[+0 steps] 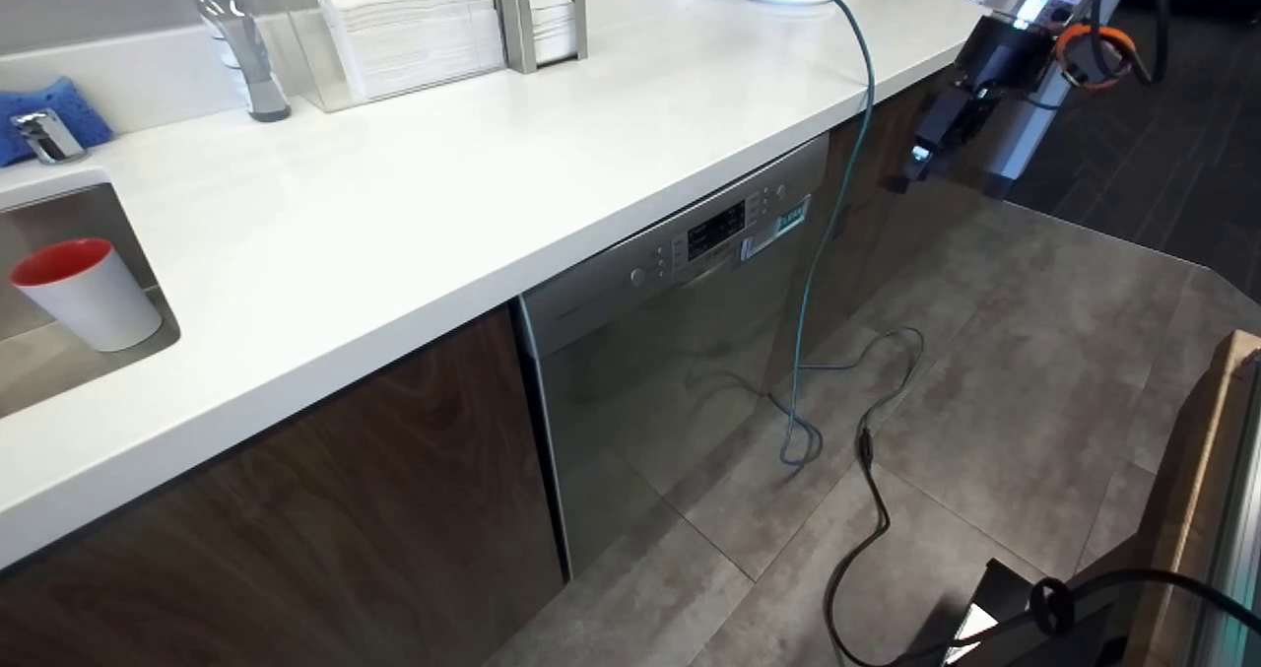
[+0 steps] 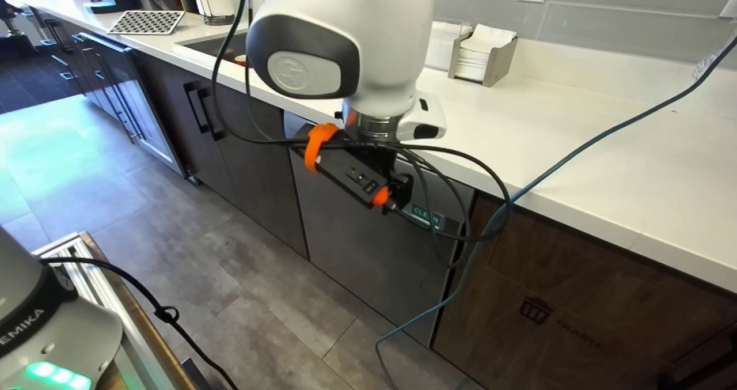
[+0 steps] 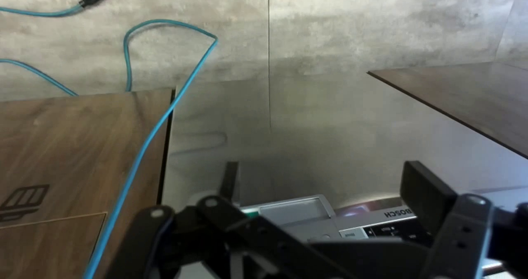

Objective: Slide the green label on the dishwasher to the right

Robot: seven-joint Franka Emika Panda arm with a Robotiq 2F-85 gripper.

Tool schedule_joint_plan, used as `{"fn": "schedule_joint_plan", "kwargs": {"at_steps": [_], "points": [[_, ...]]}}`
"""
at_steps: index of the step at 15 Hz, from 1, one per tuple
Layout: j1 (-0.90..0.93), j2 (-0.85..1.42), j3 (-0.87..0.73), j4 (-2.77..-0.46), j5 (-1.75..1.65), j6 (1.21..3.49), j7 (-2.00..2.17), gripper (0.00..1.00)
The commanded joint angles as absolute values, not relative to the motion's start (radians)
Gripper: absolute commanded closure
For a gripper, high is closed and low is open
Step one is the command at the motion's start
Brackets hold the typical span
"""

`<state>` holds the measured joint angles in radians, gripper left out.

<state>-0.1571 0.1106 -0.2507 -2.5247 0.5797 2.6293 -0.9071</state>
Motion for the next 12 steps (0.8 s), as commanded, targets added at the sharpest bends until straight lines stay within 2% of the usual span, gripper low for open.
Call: {"fn": "schedule_joint_plan", "kwargs": {"at_steps": [1,12], "points": [[-0.183,0.227,-0.203,-2.426,0.797,2.654,-1.136,0.00],[-0.262,0.526,-0.112,-2.190,1.103,2.632,-1.476,0.00]]}}
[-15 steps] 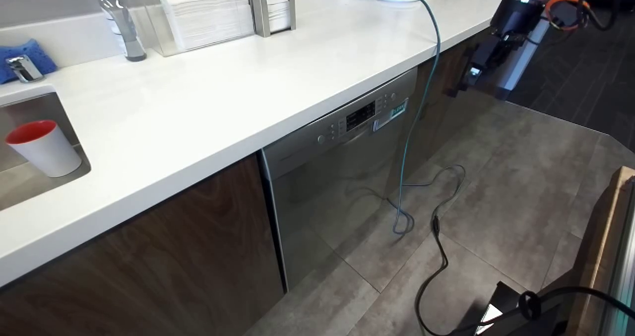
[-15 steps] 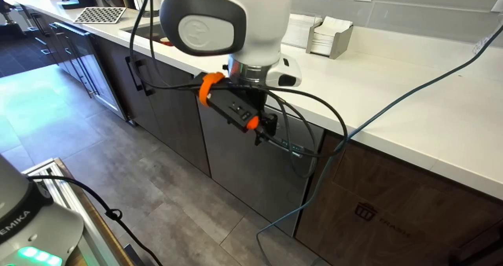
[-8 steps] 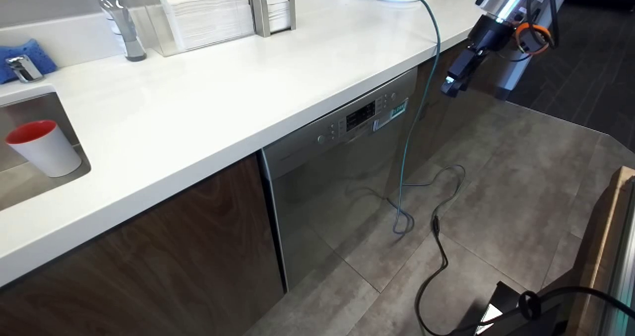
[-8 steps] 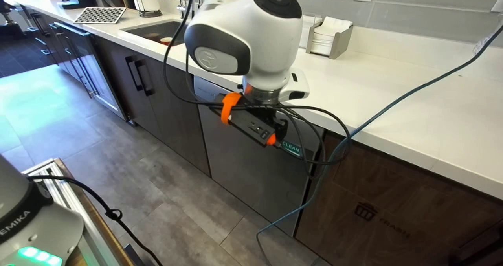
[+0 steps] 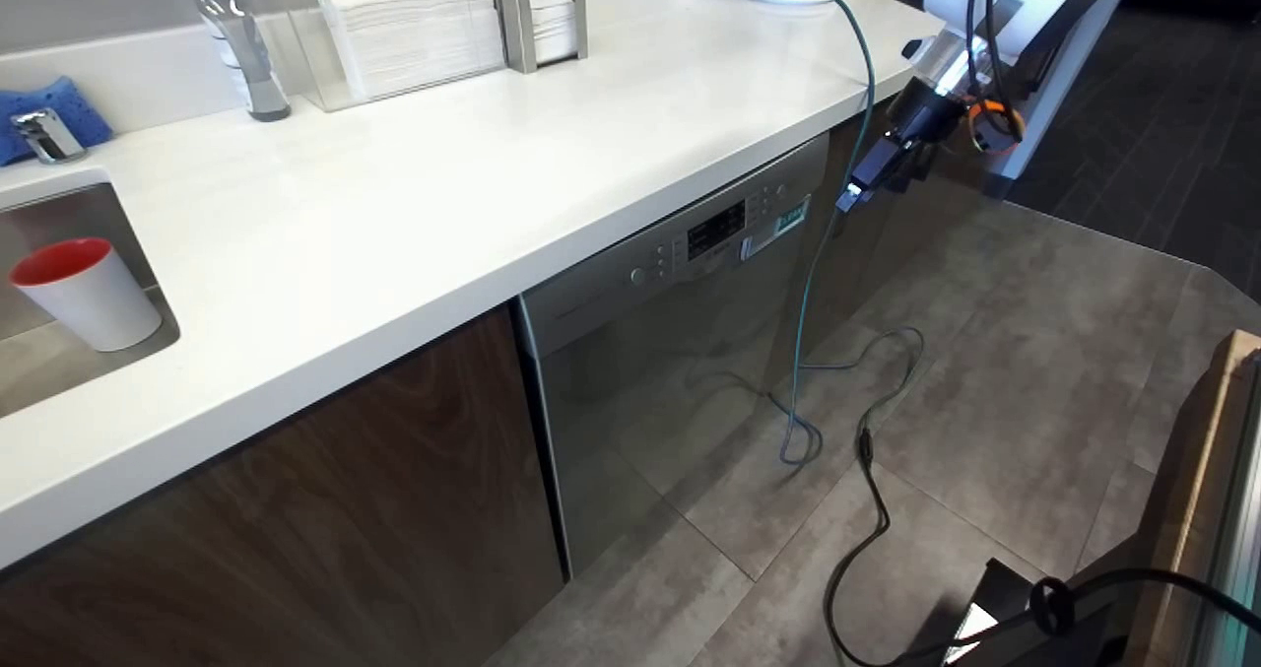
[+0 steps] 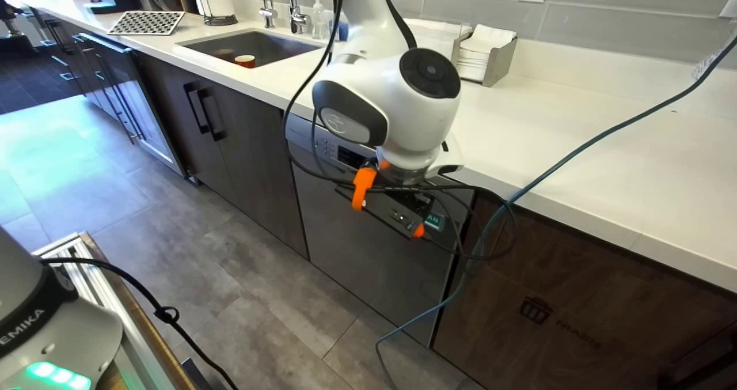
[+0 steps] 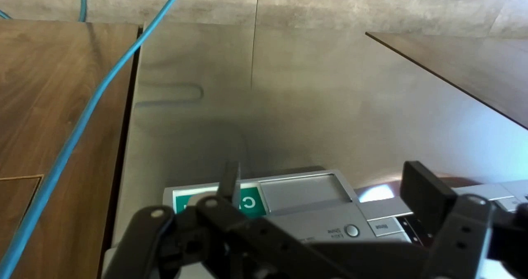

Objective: Slide the green label on the dishwasher to the right

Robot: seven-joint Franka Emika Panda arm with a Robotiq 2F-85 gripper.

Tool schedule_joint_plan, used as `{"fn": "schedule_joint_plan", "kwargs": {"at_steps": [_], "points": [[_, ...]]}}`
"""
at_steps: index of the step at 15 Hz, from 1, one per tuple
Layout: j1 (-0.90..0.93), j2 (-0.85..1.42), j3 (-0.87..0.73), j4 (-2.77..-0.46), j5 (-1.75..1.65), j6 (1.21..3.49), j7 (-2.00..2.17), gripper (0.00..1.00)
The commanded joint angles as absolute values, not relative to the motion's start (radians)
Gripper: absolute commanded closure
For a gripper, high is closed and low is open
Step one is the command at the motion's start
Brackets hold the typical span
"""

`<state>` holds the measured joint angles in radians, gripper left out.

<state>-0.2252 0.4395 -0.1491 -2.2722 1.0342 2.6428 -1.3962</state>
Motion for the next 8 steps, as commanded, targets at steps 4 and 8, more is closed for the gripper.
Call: {"fn": "schedule_joint_plan", "kwargs": {"at_steps": [4,8], "points": [[-0.287,0.607,-0.080,-2.122,1.148,2.625,-1.534,0.00],[-0.316,0.656,-0.045,-2.077,1.211,2.636,-1.589,0.00]]}}
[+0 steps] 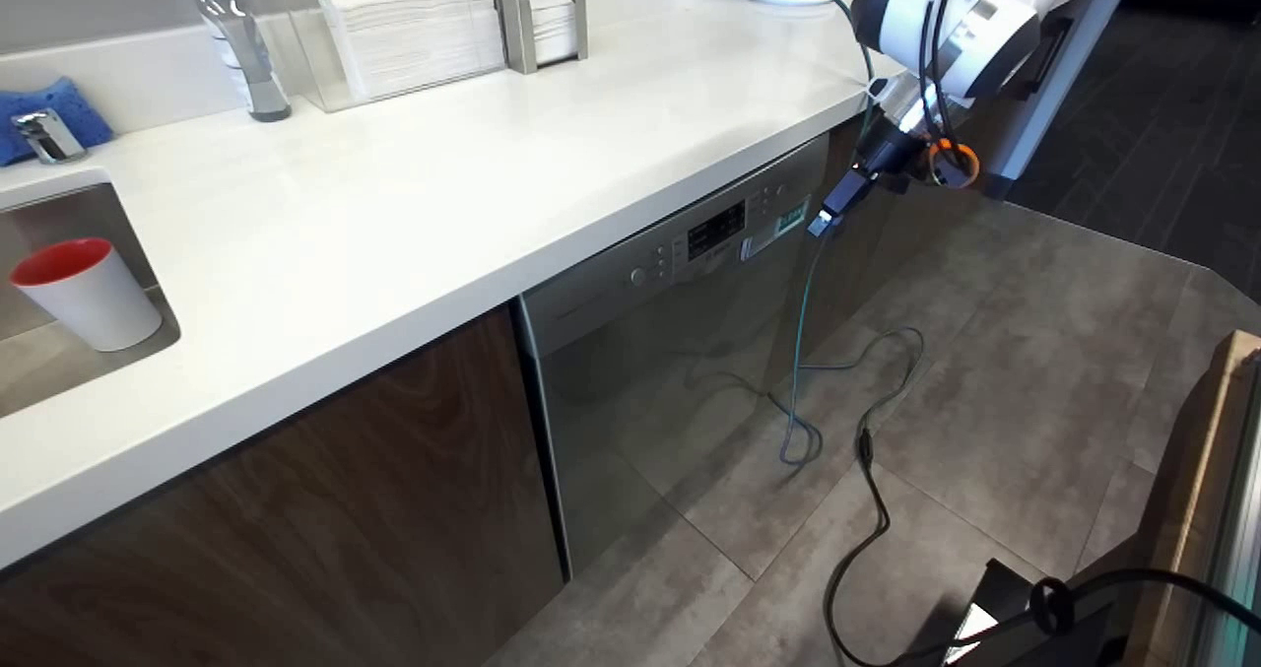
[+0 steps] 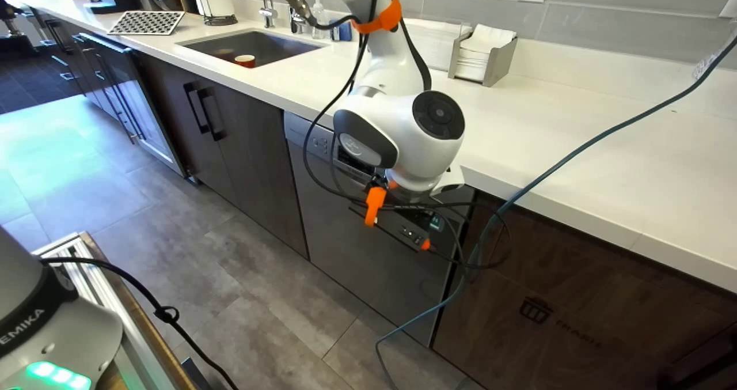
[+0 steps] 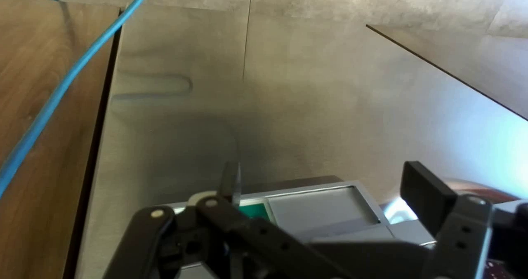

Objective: Slide the green label on the dishwasher to the right

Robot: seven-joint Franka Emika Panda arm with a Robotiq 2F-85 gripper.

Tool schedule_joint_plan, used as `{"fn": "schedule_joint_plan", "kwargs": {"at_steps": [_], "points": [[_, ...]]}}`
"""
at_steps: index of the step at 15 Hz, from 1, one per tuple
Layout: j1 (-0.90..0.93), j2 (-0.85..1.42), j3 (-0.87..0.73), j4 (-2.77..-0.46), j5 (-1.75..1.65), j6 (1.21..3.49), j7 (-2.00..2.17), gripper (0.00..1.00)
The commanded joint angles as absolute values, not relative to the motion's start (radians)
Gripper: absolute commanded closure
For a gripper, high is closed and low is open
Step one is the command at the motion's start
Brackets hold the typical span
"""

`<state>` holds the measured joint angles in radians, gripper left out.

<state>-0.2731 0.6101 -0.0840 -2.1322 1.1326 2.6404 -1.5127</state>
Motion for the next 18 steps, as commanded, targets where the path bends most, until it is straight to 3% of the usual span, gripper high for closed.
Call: {"fn": "schedule_joint_plan", "kwargs": {"at_steps": [1,13,18], "points": [[-0.321,0.666,-0.038,-2.070,1.230,2.641,-1.605,0.00],[-0.403,0.671,-0.002,-2.074,1.464,2.612,-1.840,0.00],[-0.337,0.690,-0.081,-2.063,1.485,2.519,-1.843,0.00]]}}
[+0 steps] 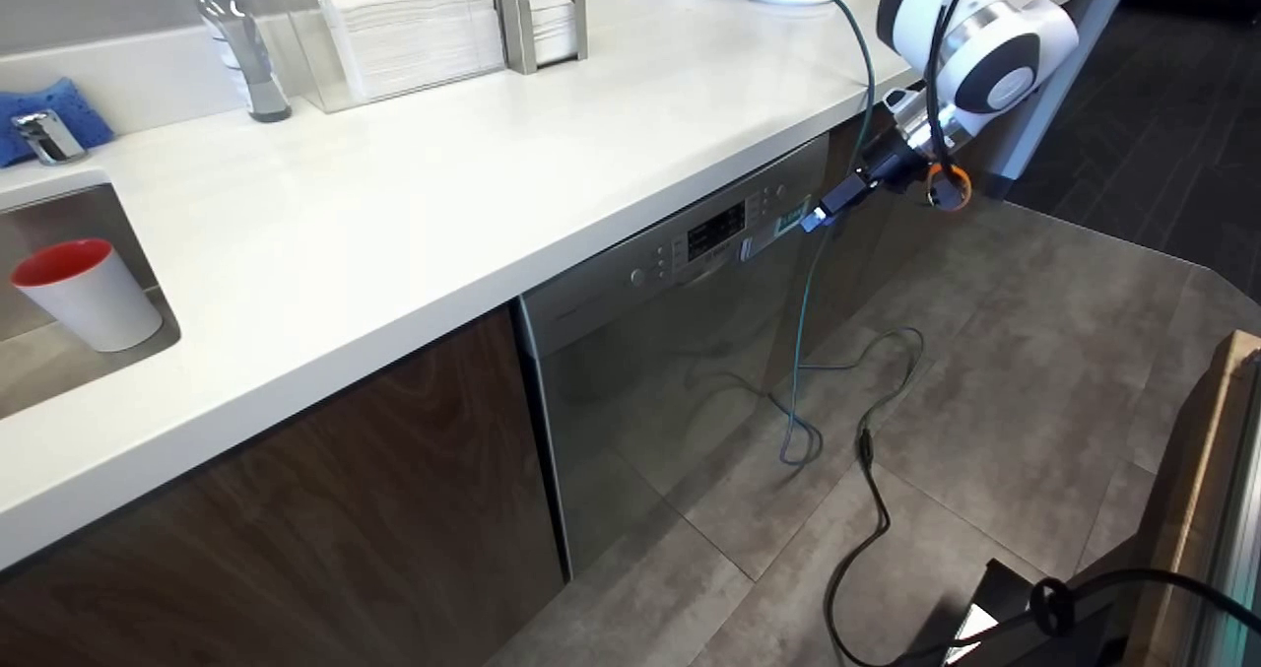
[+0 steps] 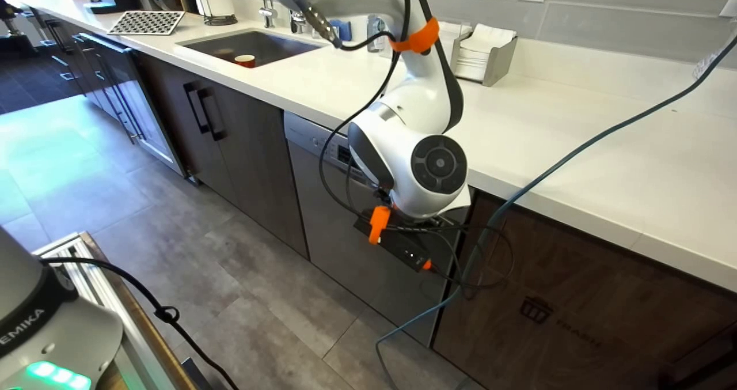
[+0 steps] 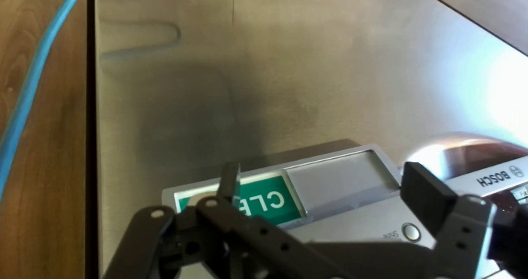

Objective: Slide the green label on the dishwasher to the right

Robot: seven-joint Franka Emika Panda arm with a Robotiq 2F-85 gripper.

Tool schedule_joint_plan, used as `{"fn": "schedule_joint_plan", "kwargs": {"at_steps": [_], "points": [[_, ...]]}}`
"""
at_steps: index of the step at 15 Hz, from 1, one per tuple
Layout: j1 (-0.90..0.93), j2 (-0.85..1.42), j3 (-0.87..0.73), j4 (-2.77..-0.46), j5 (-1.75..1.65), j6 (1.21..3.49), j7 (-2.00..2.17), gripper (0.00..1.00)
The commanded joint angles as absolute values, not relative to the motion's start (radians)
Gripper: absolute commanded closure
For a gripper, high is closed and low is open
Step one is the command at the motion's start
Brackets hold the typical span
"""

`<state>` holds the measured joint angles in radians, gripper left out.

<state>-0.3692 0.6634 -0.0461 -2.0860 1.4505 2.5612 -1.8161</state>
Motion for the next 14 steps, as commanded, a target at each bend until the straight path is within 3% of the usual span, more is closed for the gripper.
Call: {"fn": "schedule_joint_plan", "kwargs": {"at_steps": [1,14], "points": [[-0.324,0.699,-0.093,-2.058,1.465,2.519,-1.834,0.00],[-0.259,0.713,-0.101,-2.041,1.634,2.557,-1.913,0.00]]}}
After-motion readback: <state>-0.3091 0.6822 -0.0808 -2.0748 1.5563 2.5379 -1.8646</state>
